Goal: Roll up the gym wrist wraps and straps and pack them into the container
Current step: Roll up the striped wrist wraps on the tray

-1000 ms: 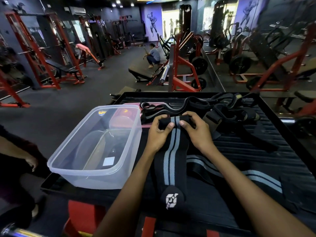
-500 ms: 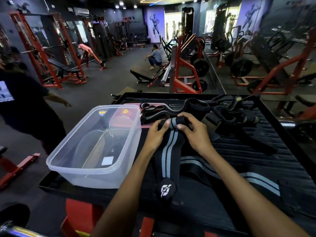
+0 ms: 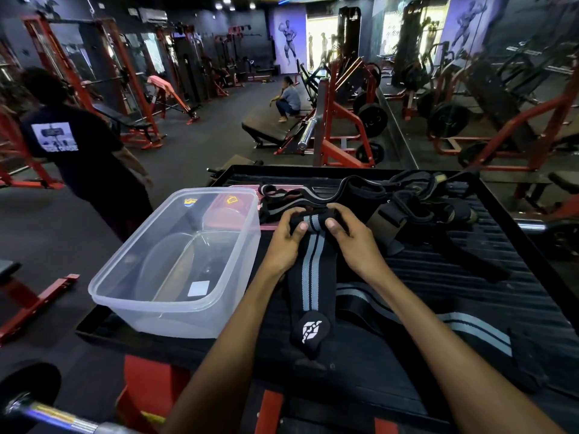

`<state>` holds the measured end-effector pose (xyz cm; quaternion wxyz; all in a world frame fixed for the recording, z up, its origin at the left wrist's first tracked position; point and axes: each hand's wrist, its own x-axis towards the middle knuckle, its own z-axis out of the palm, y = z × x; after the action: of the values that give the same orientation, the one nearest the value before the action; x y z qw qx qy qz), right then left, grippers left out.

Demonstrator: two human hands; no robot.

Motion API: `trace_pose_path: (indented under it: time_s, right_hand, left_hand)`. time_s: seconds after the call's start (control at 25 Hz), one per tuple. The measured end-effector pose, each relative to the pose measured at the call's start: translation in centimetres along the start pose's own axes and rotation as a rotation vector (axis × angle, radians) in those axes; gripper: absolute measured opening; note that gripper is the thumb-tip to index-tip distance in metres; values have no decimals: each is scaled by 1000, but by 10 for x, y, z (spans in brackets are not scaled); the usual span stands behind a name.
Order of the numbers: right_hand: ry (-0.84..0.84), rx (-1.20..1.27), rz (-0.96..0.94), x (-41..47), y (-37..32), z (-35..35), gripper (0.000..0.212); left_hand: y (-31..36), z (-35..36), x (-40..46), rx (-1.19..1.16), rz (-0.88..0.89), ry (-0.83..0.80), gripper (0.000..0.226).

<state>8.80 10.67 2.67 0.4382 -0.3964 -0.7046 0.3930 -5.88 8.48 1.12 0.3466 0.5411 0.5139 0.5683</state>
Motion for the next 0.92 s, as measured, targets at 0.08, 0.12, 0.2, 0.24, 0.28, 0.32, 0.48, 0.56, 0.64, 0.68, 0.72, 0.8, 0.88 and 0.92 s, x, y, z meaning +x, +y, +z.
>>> trace_pose_path:
  time_s: [0.08,0.12,0.2,0.24,0.28,0.32,0.48,0.56,0.64,0.68,0.72,0.8,0.88,0.92]
  right_hand:
    - [35,-36,7,0,1,0,31]
    - [64,-45,-8,1,2,0,28]
    - [91,-51,-60,1,4,1,26]
    - [90,-55,-92,0,5,2,27]
    - [83,-59,-114,0,5,2,27]
    - [75,-60,-111,0,5,1,27]
    - [71,-34,-16,-1,9,-3,28]
    - [80,-50,-58,-3,11,-2,26]
    - [61,-73,-119,-5,12,-2,27]
    - [48,-82,-107,-5,10,-2,27]
    - [43,-72,-61,-4,9,-3,29]
    - [64,-69,6,-2,9,-5,29]
    - [94,-110,-22,-2,11,-6,25]
    - [98,-125,-57,-3,10,-6,25]
  left_hand:
    - [-2,0,1,-13,-24,-32,23]
    - [-3,0,1,-50,-70,-35,20]
    - [-3,3,1,-131,-168,0,22]
    - [-5,4,2,-141,-185,22,24]
    - [-6,5,2,-129,-175,36,24]
    - [-8,5,3,-134,-157,36,25]
    - [-11,8,1,-167,-170,-3,24]
    - [-10,9,0,-223,-227,-28,26]
    - [-12,6,1,-214,-223,-36,42]
    - [-12,6,2,-202,-204,-32,40]
    - [-14,5,3,-196,-187,-19,34]
    - [-10,7,4,-181,-194,5,21]
    - [-10,7,3,-201,-229,9,20]
    - [-10,7,3,-208,-233,-5,21]
